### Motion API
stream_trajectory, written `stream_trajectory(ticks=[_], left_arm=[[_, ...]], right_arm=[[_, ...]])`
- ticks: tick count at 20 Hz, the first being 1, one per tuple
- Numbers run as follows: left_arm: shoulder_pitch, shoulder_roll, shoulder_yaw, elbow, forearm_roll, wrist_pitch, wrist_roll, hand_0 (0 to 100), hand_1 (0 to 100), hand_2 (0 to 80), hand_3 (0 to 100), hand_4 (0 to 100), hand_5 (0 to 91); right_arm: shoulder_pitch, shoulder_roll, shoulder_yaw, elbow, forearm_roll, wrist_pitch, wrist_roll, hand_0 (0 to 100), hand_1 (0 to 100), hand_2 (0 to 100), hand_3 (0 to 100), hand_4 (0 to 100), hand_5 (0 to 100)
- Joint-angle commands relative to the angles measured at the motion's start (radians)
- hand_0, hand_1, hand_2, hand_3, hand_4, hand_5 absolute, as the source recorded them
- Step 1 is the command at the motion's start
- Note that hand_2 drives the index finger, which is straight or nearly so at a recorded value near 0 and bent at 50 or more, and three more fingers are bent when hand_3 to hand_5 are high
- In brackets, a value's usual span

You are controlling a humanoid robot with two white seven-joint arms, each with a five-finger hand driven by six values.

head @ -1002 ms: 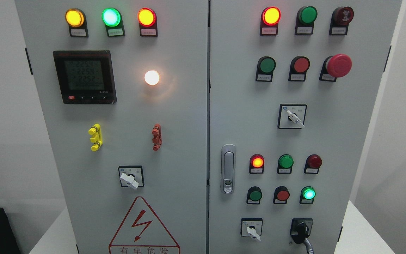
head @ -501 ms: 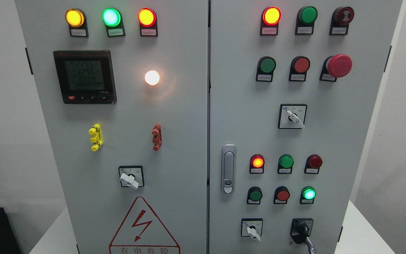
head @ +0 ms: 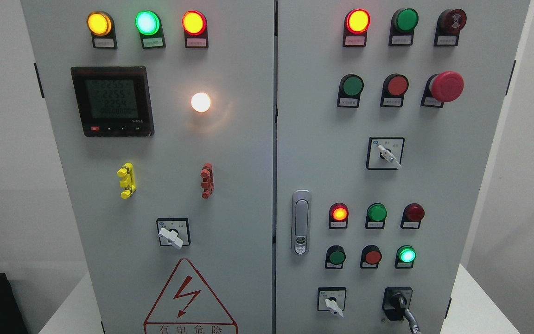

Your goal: Trip black knob to open circuit

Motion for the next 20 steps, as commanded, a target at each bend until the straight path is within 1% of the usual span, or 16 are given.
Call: stream_trajectory(ticks=[1,4,14,17,20], left_arm=[[-0.003,-0.002,0.001,0.0,0.002,-0.003,0.0,12,39,0.0,0,0,0.0],[-0.003,-0.002,0.001,0.0,0.002,-0.002,0.0,12,39,0.0,0,0,0.0],[-0.003,-0.002,0.001,0.0,0.002,-0.003,0.0,12,39,0.0,0,0,0.0],[-0.003,-0.002,0.001,0.0,0.002,-0.003,0.0,12,39,0.0,0,0,0.0],[-0.004,-0.002,0.001,0.0,0.002,-0.003,0.0,12,39,0.0,0,0,0.0]], right_arm=[[-0.007,-0.005,0.0,-0.032,0.001,-0.007,0.004,0,9,7,100,99,97],[-0.006,-0.008,-0.001,-0.037,0.001,-0.007,-0.005,0,9,7,100,99,97],[0.019,-0.005,-0.006,-0.058,0.0,0.0,-0.006,0,9,5,100,97,94],[0.034,-0.004,-0.006,-0.075,0.0,0.002,-0.006,0,8,3,100,95,88],[0.065,0.001,-0.006,-0.097,-0.002,0.002,-0.006,0,8,1,100,92,85]])
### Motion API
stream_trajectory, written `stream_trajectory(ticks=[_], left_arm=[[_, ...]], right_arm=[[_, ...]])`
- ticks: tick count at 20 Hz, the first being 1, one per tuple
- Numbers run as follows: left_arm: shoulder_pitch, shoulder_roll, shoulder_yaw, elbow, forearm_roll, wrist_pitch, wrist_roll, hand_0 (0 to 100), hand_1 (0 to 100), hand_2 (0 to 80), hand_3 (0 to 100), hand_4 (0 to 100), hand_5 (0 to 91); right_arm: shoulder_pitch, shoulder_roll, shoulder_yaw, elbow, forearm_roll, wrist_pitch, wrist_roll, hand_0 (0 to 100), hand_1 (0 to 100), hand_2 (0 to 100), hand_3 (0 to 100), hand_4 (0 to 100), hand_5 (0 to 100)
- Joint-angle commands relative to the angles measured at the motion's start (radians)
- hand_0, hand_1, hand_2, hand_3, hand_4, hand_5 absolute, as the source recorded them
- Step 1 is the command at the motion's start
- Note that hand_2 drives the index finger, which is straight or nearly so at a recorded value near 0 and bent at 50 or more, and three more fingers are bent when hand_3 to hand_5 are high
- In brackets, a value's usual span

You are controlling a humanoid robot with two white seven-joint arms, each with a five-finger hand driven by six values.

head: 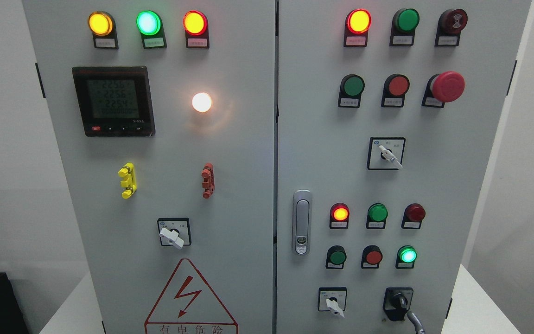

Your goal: Trip black knob to open circuit

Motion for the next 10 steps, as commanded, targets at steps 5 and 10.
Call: stream_trajectory(ticks=[5,10], left_arm=[[-0.004,0.0,0.001,0.0,0.002,-0.003,0.0,12,39,0.0,0,0,0.0],[-0.003,-0.002,0.001,0.0,0.002,-0.003,0.0,12,39,0.0,0,0,0.0]], right_arm=[[0.049,0.009,-0.003,-0.073,-0.002,-0.004,-0.003,0,8,0,98,80,73],[0.099,0.01,-0.001,-0.123,-0.002,-0.004,-0.001,0,7,0,58,44,45]])
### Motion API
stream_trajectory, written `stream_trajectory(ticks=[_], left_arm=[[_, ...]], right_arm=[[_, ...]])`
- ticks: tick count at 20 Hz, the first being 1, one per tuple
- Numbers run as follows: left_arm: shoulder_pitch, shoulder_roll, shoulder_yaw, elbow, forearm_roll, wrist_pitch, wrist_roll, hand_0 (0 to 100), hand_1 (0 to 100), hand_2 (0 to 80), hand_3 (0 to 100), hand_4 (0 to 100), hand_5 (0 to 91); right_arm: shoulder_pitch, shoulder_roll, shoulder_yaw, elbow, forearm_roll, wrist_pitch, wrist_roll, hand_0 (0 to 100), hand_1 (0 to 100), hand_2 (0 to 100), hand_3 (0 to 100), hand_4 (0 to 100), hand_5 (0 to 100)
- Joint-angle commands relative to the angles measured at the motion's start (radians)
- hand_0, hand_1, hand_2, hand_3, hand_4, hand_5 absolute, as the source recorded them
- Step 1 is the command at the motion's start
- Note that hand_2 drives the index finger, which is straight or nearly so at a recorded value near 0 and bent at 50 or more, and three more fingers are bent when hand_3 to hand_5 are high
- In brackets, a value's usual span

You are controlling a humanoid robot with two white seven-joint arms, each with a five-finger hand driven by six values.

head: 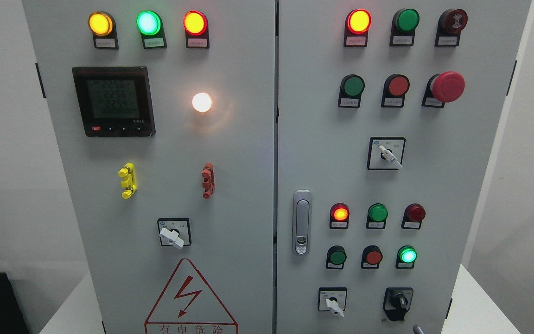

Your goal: Trip black knob to open circuit

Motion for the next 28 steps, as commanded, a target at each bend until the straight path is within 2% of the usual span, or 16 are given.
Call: stream_trajectory(ticks=[1,3,4,5,6,9,14,28], left_arm=[[-0.004,-0.002,0.001,0.0,0.002,-0.003,0.0,12,39,0.0,0,0,0.0],[-0.004,-0.002,0.001,0.0,0.002,-0.003,0.0,12,39,0.0,0,0,0.0],[-0.003,0.0,0.001,0.0,0.002,-0.003,0.0,12,39,0.0,0,0,0.0],[-0.002,-0.002,0.001,0.0,0.002,-0.003,0.0,12,39,0.0,0,0,0.0],[-0.002,-0.002,0.001,0.0,0.002,-0.003,0.0,12,39,0.0,0,0,0.0],[-0.004,-0.002,0.001,0.0,0.002,-0.002,0.0,12,39,0.0,0,0,0.0],[-0.002,0.0,0.001,0.0,0.002,-0.003,0.0,12,39,0.0,0,0,0.0],[-0.002,0.0,0.001,0.0,0.002,-0.003,0.0,12,39,0.0,0,0,0.0]], right_arm=[[0.015,0.005,0.0,-0.048,-0.002,-0.007,-0.001,0,7,0,51,37,40],[0.038,0.006,0.002,-0.065,-0.002,-0.007,-0.001,0,7,0,39,27,31],[0.051,0.006,0.005,-0.072,-0.002,-0.007,0.0,0,7,0,36,24,28],[0.061,0.006,0.008,-0.079,-0.002,-0.007,0.002,0,7,0,27,15,17],[0.072,0.006,0.011,-0.082,-0.002,-0.008,0.005,0,7,0,22,10,11],[0.095,0.008,0.012,-0.091,-0.002,-0.011,0.01,0,6,0,12,3,0],[0.104,0.008,0.018,-0.094,0.0,-0.013,0.013,0,6,0,8,0,0],[0.104,0.008,0.018,-0.094,-0.002,-0.016,0.013,0,6,0,2,0,0]])
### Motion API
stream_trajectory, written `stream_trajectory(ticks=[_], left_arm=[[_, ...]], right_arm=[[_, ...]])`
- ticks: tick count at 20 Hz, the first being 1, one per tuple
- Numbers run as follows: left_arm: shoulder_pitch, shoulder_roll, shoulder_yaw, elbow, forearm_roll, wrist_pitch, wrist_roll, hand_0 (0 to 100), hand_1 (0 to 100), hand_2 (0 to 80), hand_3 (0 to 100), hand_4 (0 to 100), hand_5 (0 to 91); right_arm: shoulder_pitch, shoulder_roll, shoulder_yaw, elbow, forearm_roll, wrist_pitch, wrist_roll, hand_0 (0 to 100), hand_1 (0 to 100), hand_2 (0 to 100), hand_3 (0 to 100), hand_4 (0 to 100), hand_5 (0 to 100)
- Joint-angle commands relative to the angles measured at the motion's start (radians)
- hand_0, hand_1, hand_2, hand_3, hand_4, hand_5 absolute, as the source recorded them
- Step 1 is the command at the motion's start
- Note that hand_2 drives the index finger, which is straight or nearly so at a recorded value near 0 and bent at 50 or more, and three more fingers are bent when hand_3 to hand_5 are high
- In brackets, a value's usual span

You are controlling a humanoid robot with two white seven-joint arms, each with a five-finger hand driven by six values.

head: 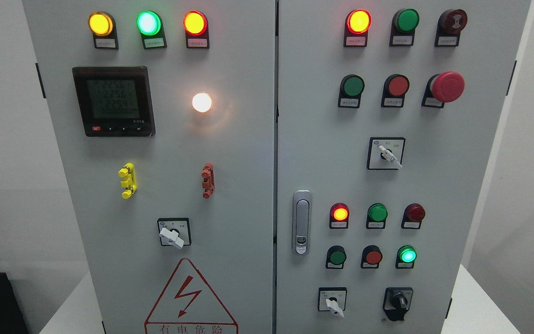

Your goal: Trip black knob to open circuit

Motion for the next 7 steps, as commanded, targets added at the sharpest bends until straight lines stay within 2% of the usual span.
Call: stream_trajectory(ticks=[1,7], left_arm=[[-0.003,-0.002,0.001,0.0,0.002,-0.002,0.0,12,39,0.0,0,0,0.0],[-0.003,-0.002,0.001,0.0,0.002,-0.003,0.0,12,39,0.0,0,0,0.0]], right_arm=[[-0.002,0.004,0.003,-0.029,-0.002,-0.014,0.01,0,6,0,2,0,0],[-0.001,0.004,0.003,-0.033,0.0,-0.016,0.01,0,6,0,2,0,0]])
